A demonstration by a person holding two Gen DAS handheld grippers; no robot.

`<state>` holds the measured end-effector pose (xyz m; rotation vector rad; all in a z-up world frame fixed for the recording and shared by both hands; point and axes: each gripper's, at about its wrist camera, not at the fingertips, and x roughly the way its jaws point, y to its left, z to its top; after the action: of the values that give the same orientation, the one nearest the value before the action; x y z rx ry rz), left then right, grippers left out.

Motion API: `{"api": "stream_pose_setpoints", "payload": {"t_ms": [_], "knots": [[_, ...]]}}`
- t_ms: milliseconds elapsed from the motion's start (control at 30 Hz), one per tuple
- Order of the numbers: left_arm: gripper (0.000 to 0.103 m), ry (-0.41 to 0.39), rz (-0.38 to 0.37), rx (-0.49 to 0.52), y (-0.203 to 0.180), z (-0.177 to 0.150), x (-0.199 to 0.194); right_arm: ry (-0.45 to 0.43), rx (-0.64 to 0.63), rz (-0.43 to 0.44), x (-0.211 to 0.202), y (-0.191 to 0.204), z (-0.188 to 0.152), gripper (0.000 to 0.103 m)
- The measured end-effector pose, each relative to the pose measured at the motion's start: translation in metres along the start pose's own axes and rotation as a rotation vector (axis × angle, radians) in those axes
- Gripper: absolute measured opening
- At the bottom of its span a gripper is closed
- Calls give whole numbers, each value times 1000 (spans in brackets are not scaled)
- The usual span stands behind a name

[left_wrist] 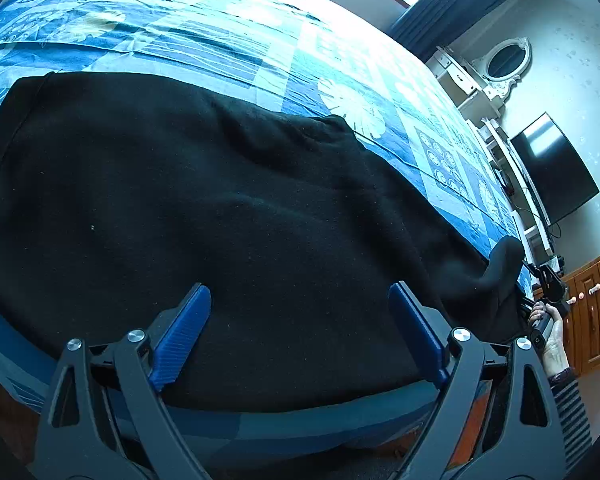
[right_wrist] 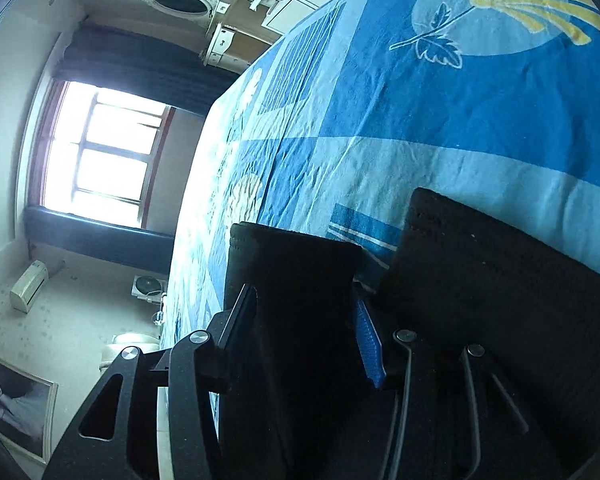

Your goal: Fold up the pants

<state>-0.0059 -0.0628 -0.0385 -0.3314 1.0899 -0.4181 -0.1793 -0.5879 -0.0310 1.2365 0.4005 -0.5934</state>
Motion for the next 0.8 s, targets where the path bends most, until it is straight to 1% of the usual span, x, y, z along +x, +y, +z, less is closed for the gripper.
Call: {"api": "stream_pose_setpoints", "payload": {"t_ms": [33,67,100,167,367,433,500,600,667,800], "knots": [[90,2,-1,-5,0,0,0,2,-10,-8,0,4,-2,38],[90,5,-4,-12,2,0,0,5,-10,-7,0,3,-2,24],[90,6,-8,-19,3,1,0,1,3,8,-4,0,-5,14],[90,9,-15,-31,5,1,-1,-15,13,39,-15,1,-8,9],[90,19,-6,-18,5,2,-1,-74,-78,144,-81,28,-8,7],[91,21,1,-7,4,1,-1,-97,-95,168,-107,29,-8,7],[91,20,9,-1,3,1,-1,-110,-93,178,-130,20,-11,7],[91,16,16,-1,2,-1,-1,-114,-69,135,-148,-8,-18,6],[91,13,18,-2,1,-1,-1,-106,-54,89,-145,-28,-23,6],[91,15,30,10,-1,-3,0,-78,22,19,-127,-74,-26,6]]}}
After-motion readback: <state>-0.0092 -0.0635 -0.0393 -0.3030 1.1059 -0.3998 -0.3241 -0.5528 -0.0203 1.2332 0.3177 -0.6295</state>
